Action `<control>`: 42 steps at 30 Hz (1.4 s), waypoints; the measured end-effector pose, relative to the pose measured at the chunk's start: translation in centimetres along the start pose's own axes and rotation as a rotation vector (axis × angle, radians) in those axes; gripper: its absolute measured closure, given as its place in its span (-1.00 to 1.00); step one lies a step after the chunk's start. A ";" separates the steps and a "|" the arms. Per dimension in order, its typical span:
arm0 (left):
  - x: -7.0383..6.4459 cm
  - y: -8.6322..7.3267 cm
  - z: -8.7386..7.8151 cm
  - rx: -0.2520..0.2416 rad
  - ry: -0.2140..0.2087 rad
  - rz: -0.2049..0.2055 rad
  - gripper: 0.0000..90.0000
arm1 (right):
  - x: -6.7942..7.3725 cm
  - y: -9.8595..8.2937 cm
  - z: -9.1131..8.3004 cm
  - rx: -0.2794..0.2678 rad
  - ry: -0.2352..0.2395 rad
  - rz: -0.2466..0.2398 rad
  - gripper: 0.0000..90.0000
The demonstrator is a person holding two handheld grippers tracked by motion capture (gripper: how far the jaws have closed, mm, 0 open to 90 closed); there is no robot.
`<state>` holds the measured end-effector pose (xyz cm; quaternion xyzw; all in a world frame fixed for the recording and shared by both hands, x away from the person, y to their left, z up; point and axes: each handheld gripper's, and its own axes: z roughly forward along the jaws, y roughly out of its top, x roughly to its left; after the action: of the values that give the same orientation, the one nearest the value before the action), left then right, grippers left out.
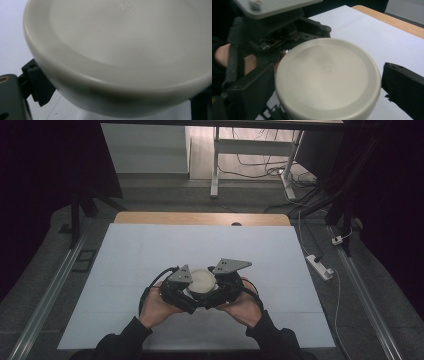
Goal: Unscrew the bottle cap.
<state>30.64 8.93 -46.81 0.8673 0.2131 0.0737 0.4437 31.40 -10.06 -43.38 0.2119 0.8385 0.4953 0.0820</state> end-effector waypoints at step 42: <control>0.3 0.1 -0.5 -0.023 -0.035 -0.001 -0.84 | -0.7 0.4 -2.0 -0.038 0.054 -0.045 -1.00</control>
<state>30.77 9.31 -46.42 0.8631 0.2049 0.0610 0.4575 31.45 -11.78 -42.15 0.1779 0.8355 0.5145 0.0744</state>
